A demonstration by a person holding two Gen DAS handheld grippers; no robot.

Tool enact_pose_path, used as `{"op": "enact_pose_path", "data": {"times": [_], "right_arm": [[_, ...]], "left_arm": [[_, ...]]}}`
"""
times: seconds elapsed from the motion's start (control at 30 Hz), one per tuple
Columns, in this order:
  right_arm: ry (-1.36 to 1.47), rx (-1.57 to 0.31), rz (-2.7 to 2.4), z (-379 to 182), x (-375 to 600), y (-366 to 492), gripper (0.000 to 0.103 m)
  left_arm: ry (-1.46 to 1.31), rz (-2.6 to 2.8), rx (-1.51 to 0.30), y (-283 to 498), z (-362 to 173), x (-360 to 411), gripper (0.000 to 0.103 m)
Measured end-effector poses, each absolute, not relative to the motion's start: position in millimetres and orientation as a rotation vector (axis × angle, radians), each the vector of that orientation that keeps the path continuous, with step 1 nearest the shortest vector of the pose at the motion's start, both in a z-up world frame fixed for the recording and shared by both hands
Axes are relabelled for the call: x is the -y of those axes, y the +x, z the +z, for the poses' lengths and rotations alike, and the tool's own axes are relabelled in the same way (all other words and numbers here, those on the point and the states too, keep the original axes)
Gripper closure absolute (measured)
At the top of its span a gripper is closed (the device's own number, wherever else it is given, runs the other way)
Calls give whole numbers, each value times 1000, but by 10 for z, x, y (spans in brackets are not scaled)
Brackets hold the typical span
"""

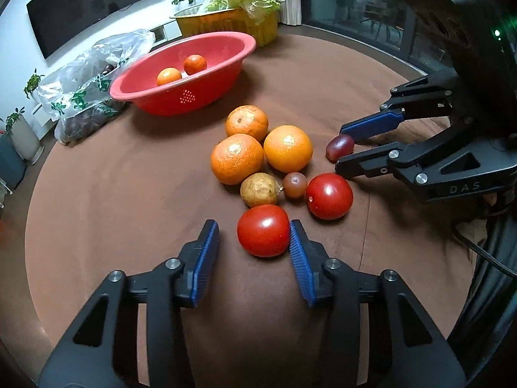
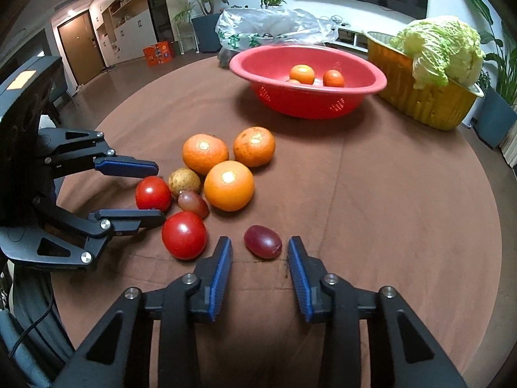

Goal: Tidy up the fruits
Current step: 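Grasp a red tomato with the left tool while the right tool grasps a dark plum, then carry the tomato and plum over the red basin and release them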

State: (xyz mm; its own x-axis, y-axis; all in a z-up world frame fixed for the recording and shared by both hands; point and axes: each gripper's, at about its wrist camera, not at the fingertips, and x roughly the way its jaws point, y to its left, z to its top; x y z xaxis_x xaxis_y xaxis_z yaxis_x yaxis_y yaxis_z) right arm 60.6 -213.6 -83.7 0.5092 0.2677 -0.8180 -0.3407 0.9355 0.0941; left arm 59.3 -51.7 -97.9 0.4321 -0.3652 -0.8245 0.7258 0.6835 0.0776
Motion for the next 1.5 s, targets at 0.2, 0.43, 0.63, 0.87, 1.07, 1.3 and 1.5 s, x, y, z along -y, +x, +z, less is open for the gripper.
{"op": "enact_pose_path", "data": {"times": [0.2, 0.43, 0.63, 0.87, 1.07, 1.3, 1.5], "right_arm": [[-96, -972, 367, -836, 2141, 604, 71], [-89, -970, 366, -822, 2152, 619, 77], [-77, -957, 363, -790, 2160, 608, 78], [-18, -924, 383, -595, 2227, 581, 80], [54, -884, 368, -268, 2427, 834, 80], [143, -907, 291, 81, 2641, 1553, 80], [230, -977, 260, 56, 2683, 2316, 80]], "left_arm": [[443, -733, -890, 594, -983, 534, 72], [396, -725, -902, 605, -983, 461, 73], [357, -715, -894, 591, -924, 357, 73], [313, -696, -851, 651, -666, 326, 73], [297, -666, -802, 944, -359, 453, 73], [268, -586, -779, 1445, -121, 746, 73], [253, -562, -802, 1749, -188, 1032, 73]]}}
